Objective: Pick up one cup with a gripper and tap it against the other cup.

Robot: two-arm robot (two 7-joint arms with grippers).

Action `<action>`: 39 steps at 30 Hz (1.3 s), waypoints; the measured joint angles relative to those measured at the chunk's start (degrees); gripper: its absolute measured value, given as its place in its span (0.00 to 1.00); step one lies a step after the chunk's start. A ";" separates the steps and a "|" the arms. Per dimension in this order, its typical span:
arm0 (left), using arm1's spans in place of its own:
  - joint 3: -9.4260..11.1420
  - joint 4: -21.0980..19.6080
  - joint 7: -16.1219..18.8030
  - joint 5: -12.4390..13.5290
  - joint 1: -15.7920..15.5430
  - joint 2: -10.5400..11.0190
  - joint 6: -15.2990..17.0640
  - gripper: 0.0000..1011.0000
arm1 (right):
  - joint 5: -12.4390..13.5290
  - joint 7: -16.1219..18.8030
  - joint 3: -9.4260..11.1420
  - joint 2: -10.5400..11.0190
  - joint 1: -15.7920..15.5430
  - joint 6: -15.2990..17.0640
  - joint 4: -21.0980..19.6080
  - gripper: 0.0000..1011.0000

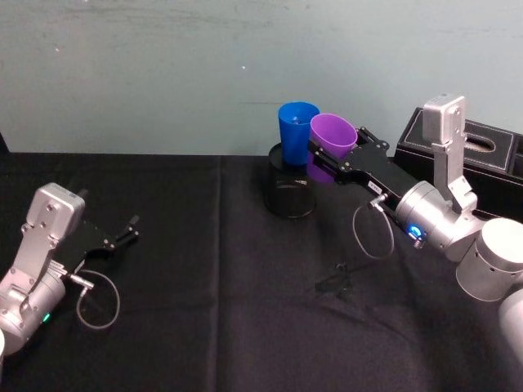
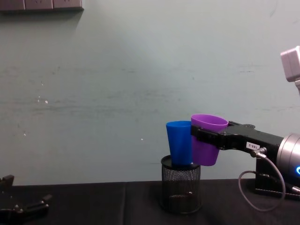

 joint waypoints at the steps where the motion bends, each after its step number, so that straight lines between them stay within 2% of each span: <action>1: 0.00 0.00 0.00 0.00 0.00 0.00 0.00 1.00 | 0.00 0.00 0.00 0.00 0.00 0.00 0.00 0.73; 39: 0.00 0.00 0.00 0.00 0.00 0.00 0.00 1.00 | 0.00 0.03 0.00 0.00 0.00 0.00 0.00 0.72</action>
